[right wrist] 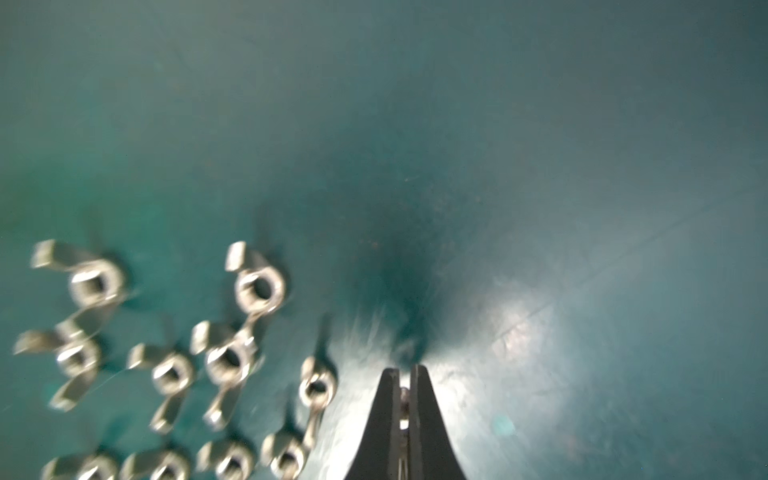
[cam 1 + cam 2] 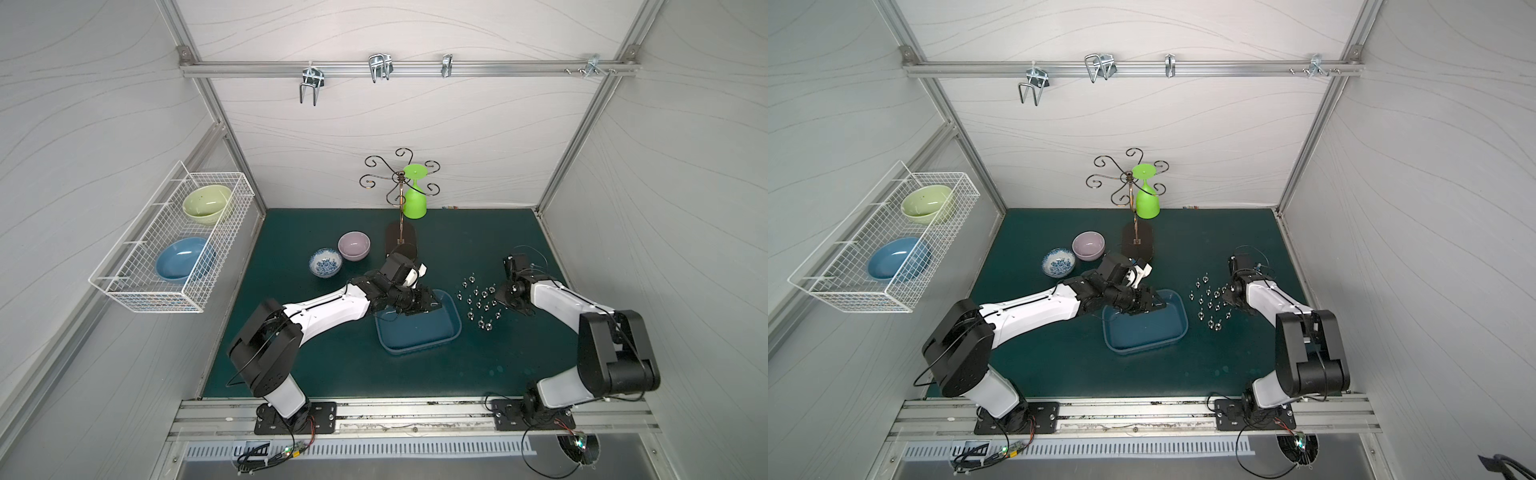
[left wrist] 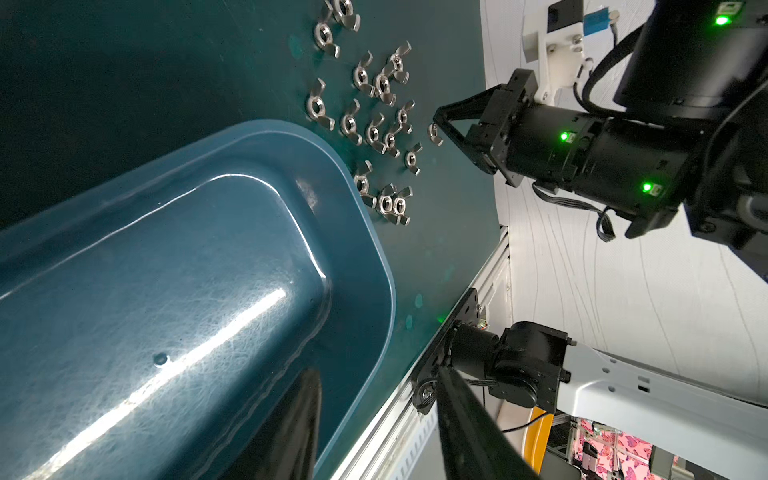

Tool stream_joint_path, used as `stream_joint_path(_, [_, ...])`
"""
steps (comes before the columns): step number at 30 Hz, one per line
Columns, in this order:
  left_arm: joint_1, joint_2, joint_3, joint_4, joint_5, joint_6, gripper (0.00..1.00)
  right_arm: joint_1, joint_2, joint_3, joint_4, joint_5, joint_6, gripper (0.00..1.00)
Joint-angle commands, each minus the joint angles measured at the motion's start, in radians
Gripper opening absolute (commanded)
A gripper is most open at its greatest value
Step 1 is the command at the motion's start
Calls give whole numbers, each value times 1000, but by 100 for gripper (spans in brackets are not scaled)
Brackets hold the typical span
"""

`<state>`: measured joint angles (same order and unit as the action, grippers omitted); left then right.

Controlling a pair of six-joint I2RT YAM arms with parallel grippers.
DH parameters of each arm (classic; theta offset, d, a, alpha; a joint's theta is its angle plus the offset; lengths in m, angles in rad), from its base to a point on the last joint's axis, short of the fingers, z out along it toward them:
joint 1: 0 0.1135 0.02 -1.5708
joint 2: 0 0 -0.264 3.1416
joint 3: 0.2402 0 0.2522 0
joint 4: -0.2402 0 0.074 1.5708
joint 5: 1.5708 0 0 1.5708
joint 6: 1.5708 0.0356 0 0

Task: Take out the wing nut from the storage box
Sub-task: Place the wing nut at the center of the board.

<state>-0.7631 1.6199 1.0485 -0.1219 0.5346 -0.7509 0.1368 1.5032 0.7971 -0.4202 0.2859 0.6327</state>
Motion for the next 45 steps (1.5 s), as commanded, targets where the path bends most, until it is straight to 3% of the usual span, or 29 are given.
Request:
stream_joint_path(1, [-4,-13,14,30,20,25,50,-8,24,7,9,-28,17,0])
stream_joint_path(9, [-4,1,22,24,28,25,50,-19,51,6,15,-54,2,0])
stream_joint_path(26, [-3,5,22,13,25,38,50,-28,32,18,-9,-90,-27,19])
stream_joint_path(39, [-2,-46,55,-63,-51,88,51,-27,-170,56,-82,-49,-62,35])
stream_joint_path(45, [12,-91,53,-112,-106,117,52,-27,-282,63,-106,-83,-73,37])
